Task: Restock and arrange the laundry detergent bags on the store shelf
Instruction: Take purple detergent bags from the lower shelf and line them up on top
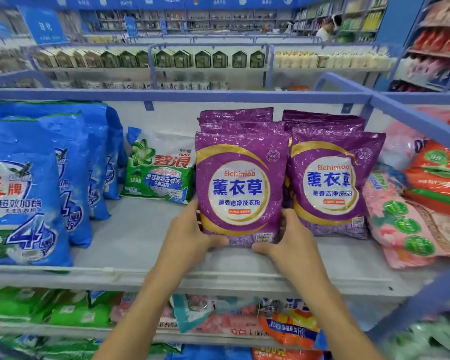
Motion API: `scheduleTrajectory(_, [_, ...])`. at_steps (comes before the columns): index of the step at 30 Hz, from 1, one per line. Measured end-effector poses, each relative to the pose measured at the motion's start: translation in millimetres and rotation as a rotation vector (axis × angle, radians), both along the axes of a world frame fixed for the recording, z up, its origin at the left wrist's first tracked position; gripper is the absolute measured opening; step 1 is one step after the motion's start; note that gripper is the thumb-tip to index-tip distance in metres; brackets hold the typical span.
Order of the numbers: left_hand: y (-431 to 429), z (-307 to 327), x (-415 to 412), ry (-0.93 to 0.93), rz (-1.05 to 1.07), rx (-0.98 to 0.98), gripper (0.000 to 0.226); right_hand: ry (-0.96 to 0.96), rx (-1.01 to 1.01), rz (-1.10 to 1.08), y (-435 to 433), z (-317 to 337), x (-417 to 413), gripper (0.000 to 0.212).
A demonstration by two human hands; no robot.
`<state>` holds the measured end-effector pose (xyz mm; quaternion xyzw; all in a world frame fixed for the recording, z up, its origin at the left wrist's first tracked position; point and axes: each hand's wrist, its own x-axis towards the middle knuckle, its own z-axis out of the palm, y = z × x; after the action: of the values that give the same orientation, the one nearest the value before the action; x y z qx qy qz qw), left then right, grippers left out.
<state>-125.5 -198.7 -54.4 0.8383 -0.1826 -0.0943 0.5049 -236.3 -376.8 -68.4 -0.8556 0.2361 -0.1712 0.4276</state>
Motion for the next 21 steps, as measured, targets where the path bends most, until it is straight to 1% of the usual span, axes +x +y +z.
scheduleTrajectory(3, [0, -3, 4, -0.026, 0.013, -0.008, 0.068, -0.010, -0.001, -0.029, -1, 0, 4, 0.063])
scheduleTrajectory(6, [0, -2, 5, -0.037, -0.017, 0.004, 0.068, -0.021, -0.018, -0.063, 2, 0, 4, 0.061])
scheduleTrajectory(13, [0, -2, 13, -0.101, -0.084, 0.093, 0.068, 0.102, -0.056, -0.085, 9, 20, 13, 0.066])
scheduleTrajectory(16, [5, -5, 8, -0.180, -0.107, 0.135, 0.067, 0.088, -0.085, -0.100, 14, 10, 9, 0.057])
scheduleTrajectory(20, [19, -3, -9, -0.359, -0.098, 0.268, 0.045, 0.019, -0.169, -0.097, 25, -1, -2, 0.043])
scheduleTrajectory(21, [26, -3, -15, -0.382, -0.088, 0.302, 0.046, 0.006, -0.186, -0.095, 27, -2, -8, 0.044])
